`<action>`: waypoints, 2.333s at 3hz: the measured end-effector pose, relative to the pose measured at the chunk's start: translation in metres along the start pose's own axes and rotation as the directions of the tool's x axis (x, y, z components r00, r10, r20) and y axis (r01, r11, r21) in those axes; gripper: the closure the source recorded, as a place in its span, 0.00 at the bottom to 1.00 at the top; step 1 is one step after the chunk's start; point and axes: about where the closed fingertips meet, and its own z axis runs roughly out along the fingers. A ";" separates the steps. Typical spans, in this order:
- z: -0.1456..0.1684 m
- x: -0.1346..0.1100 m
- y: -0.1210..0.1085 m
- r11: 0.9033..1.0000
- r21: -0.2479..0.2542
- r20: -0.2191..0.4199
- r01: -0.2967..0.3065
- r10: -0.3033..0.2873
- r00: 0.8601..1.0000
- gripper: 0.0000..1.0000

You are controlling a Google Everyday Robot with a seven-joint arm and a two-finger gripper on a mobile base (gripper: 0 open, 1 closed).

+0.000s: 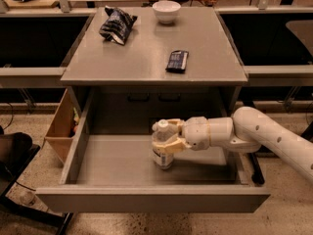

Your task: Pick blue plastic bottle from top drawer and place on counter

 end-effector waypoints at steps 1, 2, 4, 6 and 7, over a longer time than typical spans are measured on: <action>0.004 -0.040 0.011 1.000 -0.020 -0.041 0.021 -0.022 0.999 1.00; 0.010 -0.133 0.018 0.998 -0.038 -0.101 0.052 -0.055 0.993 1.00; 0.005 -0.341 -0.008 0.987 0.065 -0.165 0.146 -0.134 0.977 1.00; -0.061 -0.439 -0.093 0.908 0.416 -0.013 0.055 -0.055 0.998 1.00; -0.061 -0.439 -0.093 0.908 0.416 -0.013 0.055 -0.055 0.998 1.00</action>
Offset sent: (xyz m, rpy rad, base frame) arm -0.0254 0.0705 0.3152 -0.2432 -0.0452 0.0211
